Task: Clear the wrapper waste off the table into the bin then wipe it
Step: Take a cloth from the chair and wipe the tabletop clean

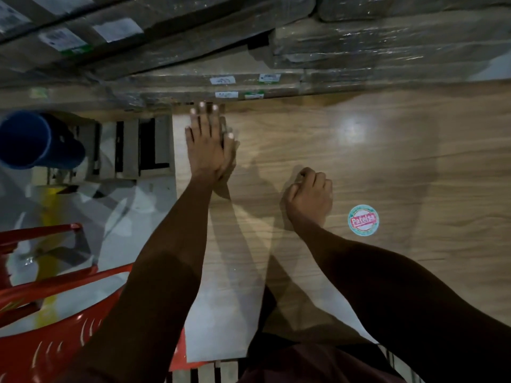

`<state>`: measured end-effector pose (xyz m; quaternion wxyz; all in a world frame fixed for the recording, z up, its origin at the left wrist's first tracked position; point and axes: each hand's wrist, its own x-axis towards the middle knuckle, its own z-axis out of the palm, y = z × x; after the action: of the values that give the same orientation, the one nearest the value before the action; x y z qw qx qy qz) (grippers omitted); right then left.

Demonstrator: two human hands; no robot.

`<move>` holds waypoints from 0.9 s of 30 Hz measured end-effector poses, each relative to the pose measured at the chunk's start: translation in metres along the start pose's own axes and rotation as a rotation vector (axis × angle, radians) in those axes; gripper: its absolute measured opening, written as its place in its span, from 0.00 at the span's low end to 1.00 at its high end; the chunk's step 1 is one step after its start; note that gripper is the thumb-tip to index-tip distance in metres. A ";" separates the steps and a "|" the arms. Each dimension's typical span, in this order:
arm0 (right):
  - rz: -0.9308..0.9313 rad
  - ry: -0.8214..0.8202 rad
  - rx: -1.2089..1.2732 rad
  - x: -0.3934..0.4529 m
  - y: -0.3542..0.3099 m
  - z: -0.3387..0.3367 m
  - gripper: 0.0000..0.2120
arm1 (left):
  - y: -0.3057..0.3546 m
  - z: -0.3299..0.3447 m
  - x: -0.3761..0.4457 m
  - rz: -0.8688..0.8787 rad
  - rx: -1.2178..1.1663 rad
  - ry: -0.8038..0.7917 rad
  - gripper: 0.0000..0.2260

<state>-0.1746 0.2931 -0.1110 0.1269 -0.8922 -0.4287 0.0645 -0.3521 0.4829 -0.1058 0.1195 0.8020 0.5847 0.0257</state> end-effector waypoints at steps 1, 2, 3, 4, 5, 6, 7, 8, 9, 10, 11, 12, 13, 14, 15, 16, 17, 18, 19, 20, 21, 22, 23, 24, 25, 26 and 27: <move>0.008 -0.010 -0.006 0.000 0.000 0.000 0.18 | 0.002 0.001 -0.001 0.080 0.012 -0.012 0.30; 0.014 -0.020 -0.009 0.000 0.000 0.000 0.18 | 0.003 0.002 -0.002 0.127 0.017 -0.021 0.29; 0.019 -0.028 -0.007 0.000 -0.001 0.000 0.18 | 0.003 0.002 0.000 0.125 0.015 -0.024 0.27; 0.023 -0.033 -0.002 0.000 -0.001 -0.001 0.19 | 0.002 0.002 0.004 0.075 0.010 -0.015 0.26; 0.025 -0.033 0.005 0.000 -0.001 -0.001 0.19 | 0.000 0.001 0.009 -0.009 0.010 0.007 0.25; 0.026 -0.028 0.012 0.000 -0.001 -0.001 0.19 | -0.003 -0.001 0.016 -0.102 0.015 0.030 0.25; 0.024 -0.020 0.014 0.000 0.000 -0.001 0.19 | -0.007 -0.003 0.024 -0.190 0.012 0.042 0.24; 0.021 -0.008 0.008 0.000 0.000 0.000 0.18 | -0.011 -0.006 0.032 -0.260 0.000 0.045 0.24; 0.016 0.005 -0.003 -0.001 0.000 0.000 0.18 | -0.015 -0.008 0.039 -0.301 -0.009 0.046 0.24; 0.014 0.014 -0.016 -0.001 0.000 0.000 0.18 | -0.016 -0.009 0.043 -0.308 -0.004 0.044 0.25; 0.017 0.011 -0.026 -0.001 -0.001 0.000 0.18 | -0.014 -0.009 0.042 -0.278 0.014 0.035 0.25; 0.024 0.001 -0.034 0.000 -0.001 -0.001 0.18 | -0.011 -0.008 0.038 -0.214 0.033 0.019 0.26; 0.031 -0.011 -0.040 -0.001 -0.002 -0.001 0.19 | -0.006 -0.005 0.032 -0.119 0.044 0.000 0.26; 0.038 -0.020 -0.044 -0.001 -0.003 -0.002 0.19 | -0.002 -0.002 0.025 -0.017 0.051 -0.016 0.26; 0.044 -0.026 -0.045 0.000 -0.004 -0.003 0.19 | 0.000 0.001 0.019 0.058 0.044 -0.027 0.26; 0.049 -0.032 -0.044 0.000 -0.005 -0.003 0.19 | -0.001 0.002 0.017 0.093 0.018 -0.033 0.25; 0.052 -0.037 -0.044 0.000 -0.005 -0.004 0.19 | -0.002 0.000 0.017 0.099 -0.034 -0.037 0.24; 0.053 -0.037 -0.046 0.000 -0.005 -0.003 0.20 | -0.005 -0.004 0.020 0.089 -0.097 -0.048 0.24; 0.049 -0.034 -0.051 0.000 -0.004 -0.003 0.19 | -0.008 -0.009 0.022 0.070 -0.185 -0.069 0.24; 0.044 -0.031 -0.054 0.000 -0.004 -0.003 0.19 | -0.012 -0.014 0.024 0.046 -0.281 -0.096 0.24; 0.039 -0.029 -0.053 0.000 -0.003 -0.003 0.19 | -0.017 -0.018 0.025 0.030 -0.359 -0.118 0.24; 0.036 -0.028 -0.047 0.000 -0.003 -0.003 0.18 | -0.021 -0.021 0.023 0.026 -0.387 -0.126 0.25; 0.035 -0.026 -0.039 0.001 -0.002 -0.003 0.18 | -0.025 -0.022 0.020 0.030 -0.364 -0.117 0.25; 0.033 -0.024 -0.031 0.001 -0.003 -0.003 0.18 | -0.030 -0.022 0.016 0.033 -0.315 -0.104 0.26; 0.030 -0.022 -0.026 0.000 -0.002 -0.003 0.17 | -0.034 -0.020 0.013 0.024 -0.268 -0.088 0.26; 0.027 -0.018 -0.023 0.000 -0.002 -0.003 0.17 | -0.037 -0.019 0.010 0.001 -0.237 -0.071 0.26; 0.024 -0.013 -0.019 0.000 -0.002 -0.003 0.17 | -0.038 -0.019 0.009 -0.037 -0.222 -0.054 0.27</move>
<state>-0.1752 0.2941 -0.1080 0.1147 -0.8979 -0.4196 0.0675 -0.3887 0.5052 -0.0964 0.2236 0.7732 0.5897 0.0664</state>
